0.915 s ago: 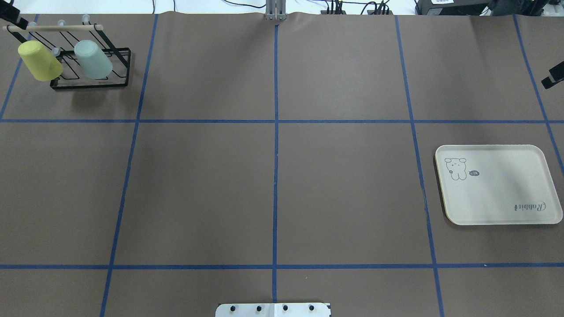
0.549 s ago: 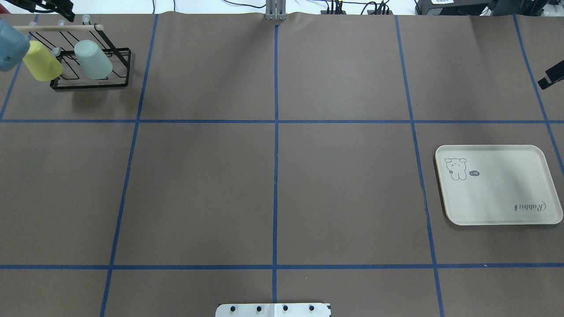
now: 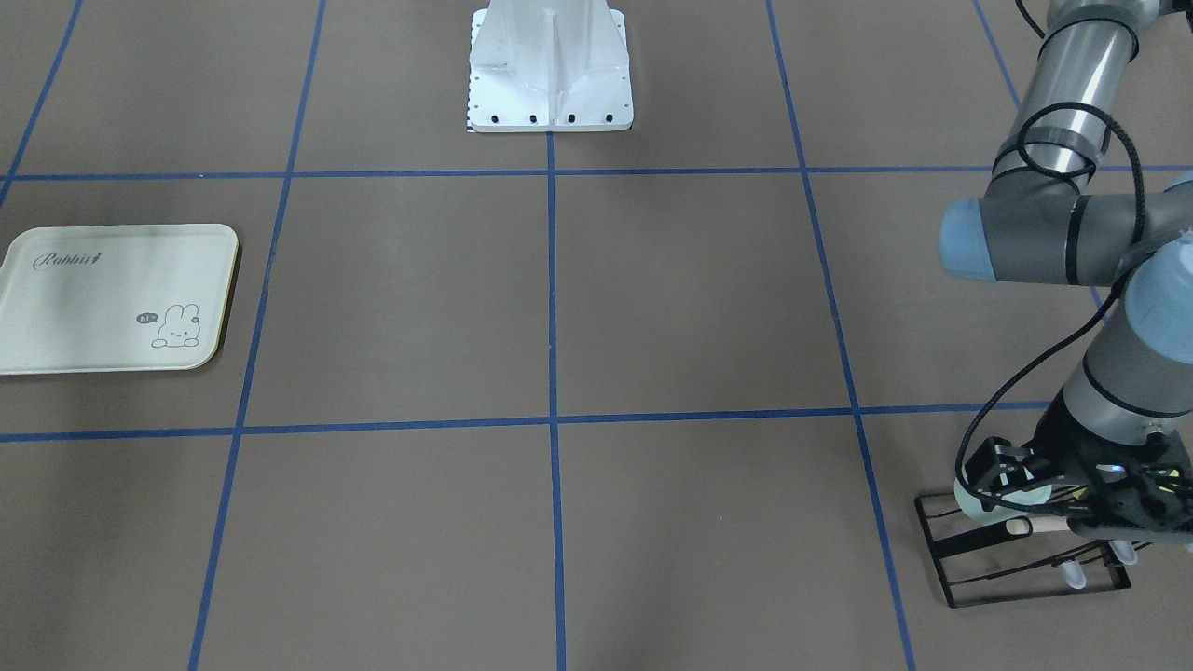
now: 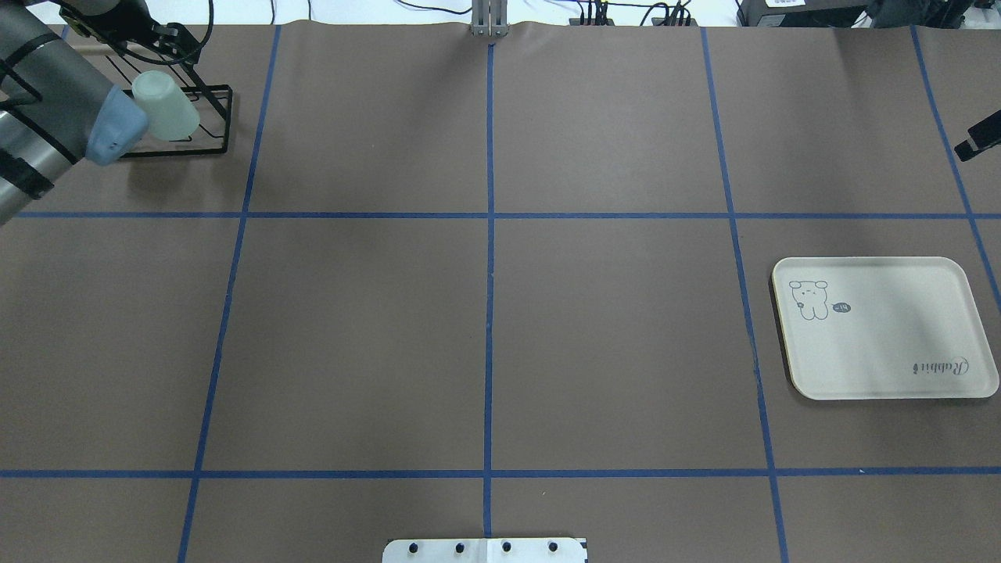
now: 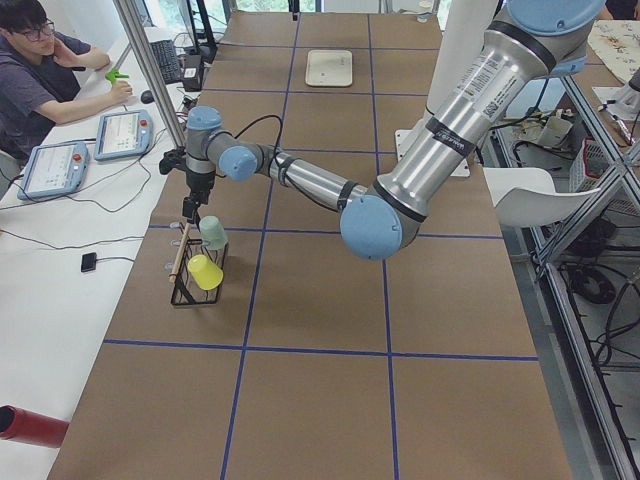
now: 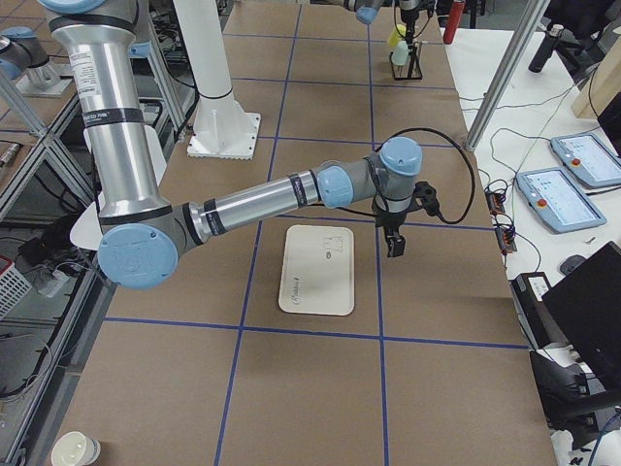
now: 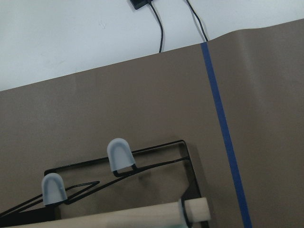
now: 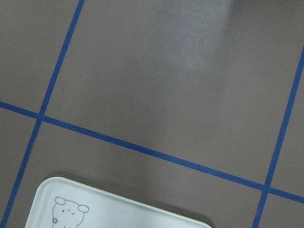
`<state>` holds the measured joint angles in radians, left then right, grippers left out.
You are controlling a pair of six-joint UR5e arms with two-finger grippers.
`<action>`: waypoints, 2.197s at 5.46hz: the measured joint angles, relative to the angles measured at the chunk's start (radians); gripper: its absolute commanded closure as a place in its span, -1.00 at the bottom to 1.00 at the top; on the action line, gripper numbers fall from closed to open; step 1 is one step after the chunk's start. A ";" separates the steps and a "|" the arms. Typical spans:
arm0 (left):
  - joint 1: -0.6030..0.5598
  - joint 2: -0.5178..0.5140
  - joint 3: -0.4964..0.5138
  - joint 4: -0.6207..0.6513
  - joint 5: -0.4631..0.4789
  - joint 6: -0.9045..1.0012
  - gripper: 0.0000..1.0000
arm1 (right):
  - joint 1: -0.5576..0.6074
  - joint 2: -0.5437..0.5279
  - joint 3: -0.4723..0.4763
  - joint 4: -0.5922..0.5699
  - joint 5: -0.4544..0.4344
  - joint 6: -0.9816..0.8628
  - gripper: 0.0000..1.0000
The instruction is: Left arm grabs green cup and hands to right arm on tray
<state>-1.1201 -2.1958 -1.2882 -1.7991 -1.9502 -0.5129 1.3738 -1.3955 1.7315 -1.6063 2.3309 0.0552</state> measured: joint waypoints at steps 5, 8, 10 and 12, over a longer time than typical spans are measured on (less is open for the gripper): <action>0.012 0.037 -0.008 0.003 -0.041 -0.004 -1.00 | 0.001 0.000 0.000 0.000 0.001 0.000 -1.00; 0.027 0.039 -0.005 -0.002 -0.047 -0.004 -1.00 | 0.000 0.000 -0.001 0.000 0.001 0.000 -1.00; 0.028 0.040 -0.002 -0.002 -0.047 0.000 -0.99 | 0.000 0.000 0.000 0.000 0.001 0.000 -1.00; 0.028 0.041 0.002 -0.002 -0.044 0.005 -0.76 | -0.001 0.000 0.000 0.000 0.001 0.000 -1.00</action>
<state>-1.0922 -2.1553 -1.2865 -1.8009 -1.9946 -0.5074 1.3730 -1.3959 1.7311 -1.6061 2.3317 0.0553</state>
